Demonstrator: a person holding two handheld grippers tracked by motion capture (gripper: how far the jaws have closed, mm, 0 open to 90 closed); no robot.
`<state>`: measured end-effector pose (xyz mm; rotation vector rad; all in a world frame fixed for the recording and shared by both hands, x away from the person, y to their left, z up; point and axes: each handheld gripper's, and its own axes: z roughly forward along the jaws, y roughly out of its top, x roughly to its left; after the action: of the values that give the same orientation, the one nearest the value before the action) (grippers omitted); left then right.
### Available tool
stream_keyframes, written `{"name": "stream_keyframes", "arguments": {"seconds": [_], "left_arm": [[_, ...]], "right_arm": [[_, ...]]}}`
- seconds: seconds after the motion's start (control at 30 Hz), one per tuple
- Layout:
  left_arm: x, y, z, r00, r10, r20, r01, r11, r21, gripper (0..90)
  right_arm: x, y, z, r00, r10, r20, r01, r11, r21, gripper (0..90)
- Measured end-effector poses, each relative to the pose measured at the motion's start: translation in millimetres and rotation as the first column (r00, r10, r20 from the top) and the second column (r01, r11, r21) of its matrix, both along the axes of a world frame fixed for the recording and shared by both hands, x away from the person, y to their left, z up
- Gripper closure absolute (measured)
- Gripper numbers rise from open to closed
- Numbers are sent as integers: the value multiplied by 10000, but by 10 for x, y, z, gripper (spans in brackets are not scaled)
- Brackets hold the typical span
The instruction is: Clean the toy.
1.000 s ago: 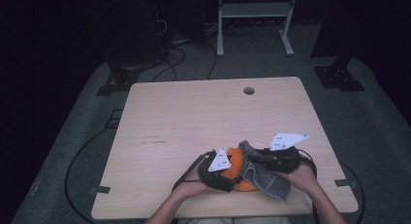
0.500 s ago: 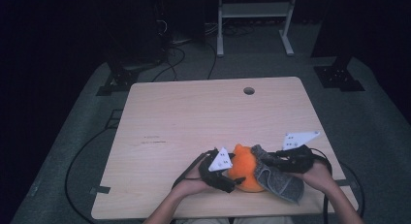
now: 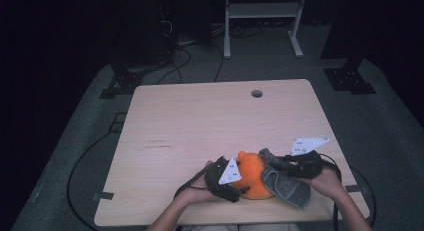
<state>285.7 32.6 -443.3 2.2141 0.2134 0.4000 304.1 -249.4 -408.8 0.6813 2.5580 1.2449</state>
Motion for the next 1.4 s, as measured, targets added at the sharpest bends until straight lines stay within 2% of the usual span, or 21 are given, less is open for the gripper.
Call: {"name": "stream_keyframes", "arguments": {"seconds": [0.1,0.17,0.2,0.3,0.33,0.37,0.43,0.5,0.6,0.67,0.83,0.93,0.97,1.0,1.07,1.17,1.23,1.33,1.4], "left_arm": [[14,31,8,9998,78,-198,-81,9999,-131,179],[39,73,45,9996,27,-295,-33,9997,-224,159],[50,89,66,9993,58,-383,-74,9991,-412,151],[77,113,146,9997,200,-129,-209,9974,-697,146],[83,108,173,9998,191,-94,-197,9969,-757,145],[86,95,192,9999,134,-21,-135,9961,-874,145],[86,58,225,9999,-110,60,115,9966,-816,145],[82,-3,245,9993,-351,90,356,9968,-716,143],[113,-111,275,9984,-562,53,564,9964,-635,141],[155,-180,301,9980,-633,-80,626,9959,-661,127],[284,-333,328,9964,-685,-506,673,9974,-242,83],[338,-393,252,9940,-705,-835,706,9975,-15,43],[332,-407,207,9927,-828,-879,829,9966,-24,34],[319,-411,173,9928,-945,-741,945,9955,-38,35],[300,-418,143,9932,-879,-759,874,9961,-101,70],[281,-406,186,9965,-530,-653,546,9982,233,232],[265,-401,218,9968,-481,-644,495,9985,215,285],[260,-362,297,9941,-453,-982,437,9989,-189,337],[248,-346,335,9945,-444,-953,436,9990,-99,365]], "right_arm": [[-35,-205,-103,9986,-510,-124,512,9985,192,739],[-53,-332,-172,9962,-848,-223,850,9964,69,726],[-57,-395,-213,9948,-980,-273,982,9952,44,717],[-48,-564,-346,9869,-1541,-469,1548,9879,125,675],[-31,-614,-384,9834,-1718,-588,1736,9845,257,634],[-21,-653,-410,9803,-1853,-681,1883,9813,400,593],[-8,-704,-412,9764,-2080,-587,2111,9761,514,540],[-26,-742,-377,9761,-2136,-411,2168,9705,1052,518],[-38,-785,-349,9782,-2072,-172,2069,9621,1778,433],[-31,-793,-352,9783,-2061,-220,2067,9612,1826,413],[-14,-787,-374,9815,-1876,-372,1912,9649,1800,389],[-15,-806,-364,9824,-1837,-346,1869,9614,2019,387],[-20,-821,-354,9828,-1829,-258,1842,9597,2121,387],[-26,-837,-343,9828,-1837,-186,1831,9565,2271,387],[-29,-885,-319,9810,-1937,-73,1885,9448,2679,390],[-30,-952,-289,9776,-2106,33,2000,9330,2992,391],[-33,-974,-265,9758,-2182,110,2047,9309,3024,392],[-37,-973,-255,9712,-2374,199,2216,9309,2905,392],[-33,-963,-265,9716,-2364,124,2236,9336,2801,395]]}}
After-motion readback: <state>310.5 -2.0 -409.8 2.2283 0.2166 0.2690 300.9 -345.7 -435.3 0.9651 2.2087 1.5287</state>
